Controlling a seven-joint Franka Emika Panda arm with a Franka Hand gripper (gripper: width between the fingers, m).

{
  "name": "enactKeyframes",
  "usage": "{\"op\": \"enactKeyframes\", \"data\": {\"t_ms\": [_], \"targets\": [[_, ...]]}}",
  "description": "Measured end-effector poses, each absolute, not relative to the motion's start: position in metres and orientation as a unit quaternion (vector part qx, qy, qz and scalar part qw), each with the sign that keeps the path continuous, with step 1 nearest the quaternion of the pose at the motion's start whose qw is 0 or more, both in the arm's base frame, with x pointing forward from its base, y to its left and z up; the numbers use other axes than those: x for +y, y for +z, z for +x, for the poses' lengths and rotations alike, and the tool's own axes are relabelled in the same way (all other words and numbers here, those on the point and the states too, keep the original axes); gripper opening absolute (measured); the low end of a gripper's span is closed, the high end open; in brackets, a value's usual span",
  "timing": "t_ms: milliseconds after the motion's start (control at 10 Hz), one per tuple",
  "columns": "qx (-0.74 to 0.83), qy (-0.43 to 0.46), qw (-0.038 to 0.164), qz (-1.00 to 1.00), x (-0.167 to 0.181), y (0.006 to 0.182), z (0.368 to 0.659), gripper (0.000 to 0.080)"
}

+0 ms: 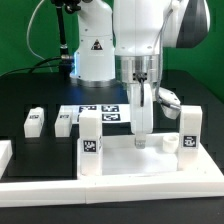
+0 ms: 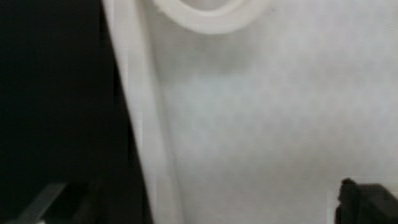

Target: Assemble desk

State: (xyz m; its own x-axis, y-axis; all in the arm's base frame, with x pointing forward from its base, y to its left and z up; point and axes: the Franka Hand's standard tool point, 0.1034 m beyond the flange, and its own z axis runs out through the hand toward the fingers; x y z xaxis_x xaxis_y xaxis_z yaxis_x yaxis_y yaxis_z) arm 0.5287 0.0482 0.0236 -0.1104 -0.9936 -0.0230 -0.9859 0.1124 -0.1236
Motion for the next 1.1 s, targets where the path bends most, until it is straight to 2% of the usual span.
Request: {"op": "enactKeyframes", "data": {"t_ms": [200, 300, 400, 500, 600, 700, 1100], "targets": [[0.742, -0.038, 0.050, -0.667, 0.049, 0.024, 0.529, 0.0640], [0.741, -0.038, 0.050, -0.668, 0.049, 0.024, 0.529, 0.0449], [0.741, -0.038, 0.050, -0.669, 0.049, 0.024, 0.529, 0.0449], [0.739, -0.034, 0.046, -0.671, 0.049, 0.022, 0.526, 0.0256], [0.738, -0.024, 0.040, -0.673, 0.051, 0.019, 0.521, 0.0256], [0.737, -0.017, 0.036, -0.674, 0.052, 0.017, 0.517, 0.0080], [0.724, -0.017, 0.035, -0.688, 0.052, 0.017, 0.517, 0.0057]]}}
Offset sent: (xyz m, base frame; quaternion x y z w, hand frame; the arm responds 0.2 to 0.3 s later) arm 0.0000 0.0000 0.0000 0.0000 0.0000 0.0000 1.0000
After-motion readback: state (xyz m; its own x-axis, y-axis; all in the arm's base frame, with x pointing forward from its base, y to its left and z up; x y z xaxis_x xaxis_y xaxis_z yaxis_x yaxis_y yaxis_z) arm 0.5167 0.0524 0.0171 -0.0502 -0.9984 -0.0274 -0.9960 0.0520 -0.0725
